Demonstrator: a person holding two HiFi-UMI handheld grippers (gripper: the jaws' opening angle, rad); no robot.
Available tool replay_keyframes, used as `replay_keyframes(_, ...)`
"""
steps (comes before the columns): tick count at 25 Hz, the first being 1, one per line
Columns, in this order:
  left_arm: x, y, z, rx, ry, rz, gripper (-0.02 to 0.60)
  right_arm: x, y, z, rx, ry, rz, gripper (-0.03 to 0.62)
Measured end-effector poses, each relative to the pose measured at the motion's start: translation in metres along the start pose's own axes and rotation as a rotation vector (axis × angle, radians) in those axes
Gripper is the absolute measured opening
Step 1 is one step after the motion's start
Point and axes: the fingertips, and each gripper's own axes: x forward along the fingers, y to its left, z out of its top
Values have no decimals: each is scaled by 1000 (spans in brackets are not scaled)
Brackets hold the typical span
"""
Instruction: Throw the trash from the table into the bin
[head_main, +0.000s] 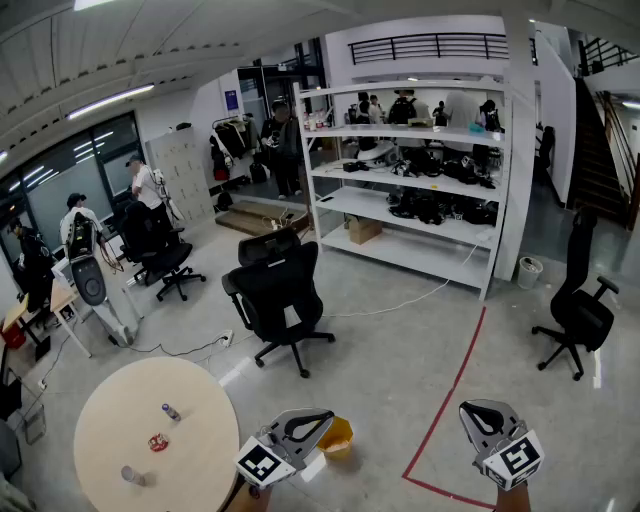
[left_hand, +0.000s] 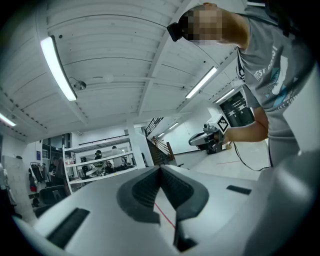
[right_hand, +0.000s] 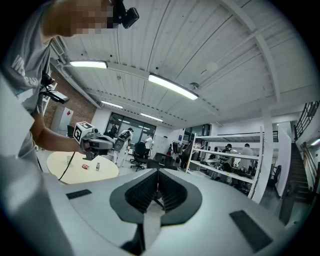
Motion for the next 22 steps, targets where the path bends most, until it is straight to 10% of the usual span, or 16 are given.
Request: replay_keyframes(22,-228,105,-28,-12,36,240,41,178,182,82,-66,-31,253,9)
